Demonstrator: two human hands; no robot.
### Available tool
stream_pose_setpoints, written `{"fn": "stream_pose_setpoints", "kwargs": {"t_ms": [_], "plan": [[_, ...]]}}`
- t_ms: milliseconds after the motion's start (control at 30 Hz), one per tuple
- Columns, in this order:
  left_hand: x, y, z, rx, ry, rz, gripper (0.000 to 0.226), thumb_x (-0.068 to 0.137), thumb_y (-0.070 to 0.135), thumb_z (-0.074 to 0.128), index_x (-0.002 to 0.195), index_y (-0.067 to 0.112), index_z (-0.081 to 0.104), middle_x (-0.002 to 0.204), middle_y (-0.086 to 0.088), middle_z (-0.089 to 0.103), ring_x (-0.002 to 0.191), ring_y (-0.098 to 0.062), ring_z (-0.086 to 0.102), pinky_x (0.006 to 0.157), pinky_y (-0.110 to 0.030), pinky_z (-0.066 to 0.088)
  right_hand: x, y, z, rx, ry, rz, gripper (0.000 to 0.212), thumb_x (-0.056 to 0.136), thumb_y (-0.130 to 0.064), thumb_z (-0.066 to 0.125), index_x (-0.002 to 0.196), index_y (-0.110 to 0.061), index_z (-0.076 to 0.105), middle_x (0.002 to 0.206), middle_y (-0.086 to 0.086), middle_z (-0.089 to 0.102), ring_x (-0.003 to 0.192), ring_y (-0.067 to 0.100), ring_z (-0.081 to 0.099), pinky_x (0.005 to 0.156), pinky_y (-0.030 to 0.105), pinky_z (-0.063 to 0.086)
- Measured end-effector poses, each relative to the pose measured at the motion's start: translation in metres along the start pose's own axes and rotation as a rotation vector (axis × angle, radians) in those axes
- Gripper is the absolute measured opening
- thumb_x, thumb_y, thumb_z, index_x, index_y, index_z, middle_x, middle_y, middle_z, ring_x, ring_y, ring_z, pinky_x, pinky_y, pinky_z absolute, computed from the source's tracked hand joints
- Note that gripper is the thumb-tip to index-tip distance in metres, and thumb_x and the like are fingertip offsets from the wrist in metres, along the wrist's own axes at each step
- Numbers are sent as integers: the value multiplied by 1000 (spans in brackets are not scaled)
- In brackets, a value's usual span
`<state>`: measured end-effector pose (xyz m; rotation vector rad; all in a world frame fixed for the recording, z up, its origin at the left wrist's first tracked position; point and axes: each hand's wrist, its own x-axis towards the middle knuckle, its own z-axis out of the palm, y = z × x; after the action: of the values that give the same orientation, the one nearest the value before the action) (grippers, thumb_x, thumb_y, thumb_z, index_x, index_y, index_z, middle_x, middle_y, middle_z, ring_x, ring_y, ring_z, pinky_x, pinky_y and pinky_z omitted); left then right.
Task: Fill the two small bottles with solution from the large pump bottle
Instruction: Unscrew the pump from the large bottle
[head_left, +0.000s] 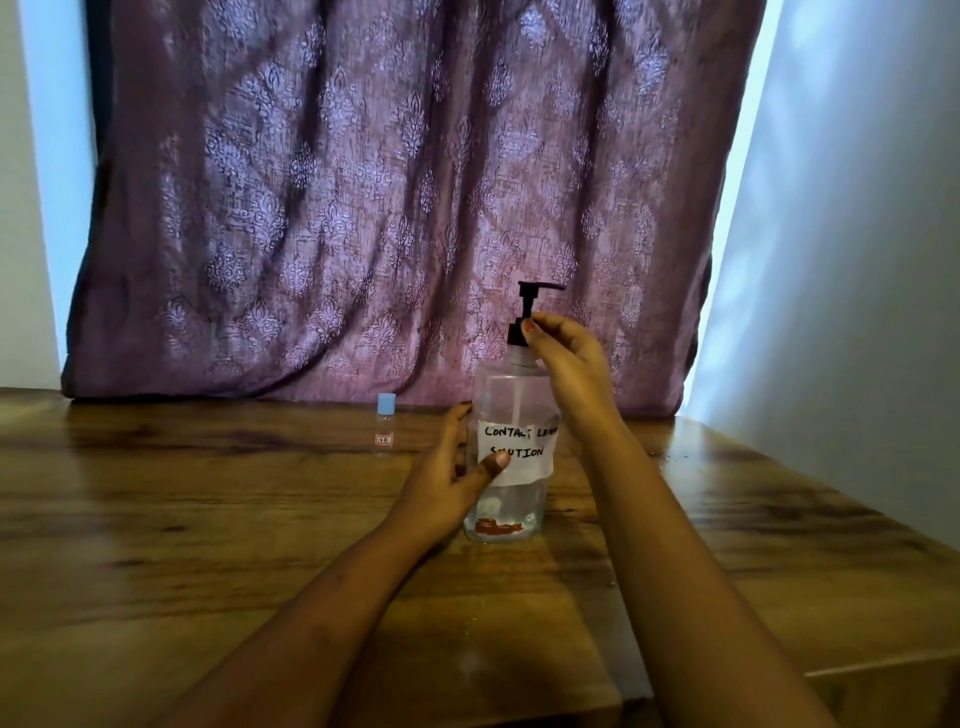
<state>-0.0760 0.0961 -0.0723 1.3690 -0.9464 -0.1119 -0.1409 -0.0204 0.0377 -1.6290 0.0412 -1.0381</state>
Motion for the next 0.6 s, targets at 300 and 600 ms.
{"fn": "stream_pose_setpoints", "kwargs": {"t_ms": [300,600], "plan": [[0,-3,-1,11,9,-2,52,80,40,70,122,55,44,117,14,72,107,-6,73,89,-34,63,2,0,4,-121,34,-30,26,85,-17,65,109,-13,59,95,-1,68,89,12,65,81,26,53],[1,-8,0,9,7,-14,50,87,30,70,121,54,43,107,19,72,101,2,72,78,-23,62,2,-4,10,-289,52,-48,38,74,-44,72,103,-23,58,99,-9,62,98,15,60,91,39,48]]}}
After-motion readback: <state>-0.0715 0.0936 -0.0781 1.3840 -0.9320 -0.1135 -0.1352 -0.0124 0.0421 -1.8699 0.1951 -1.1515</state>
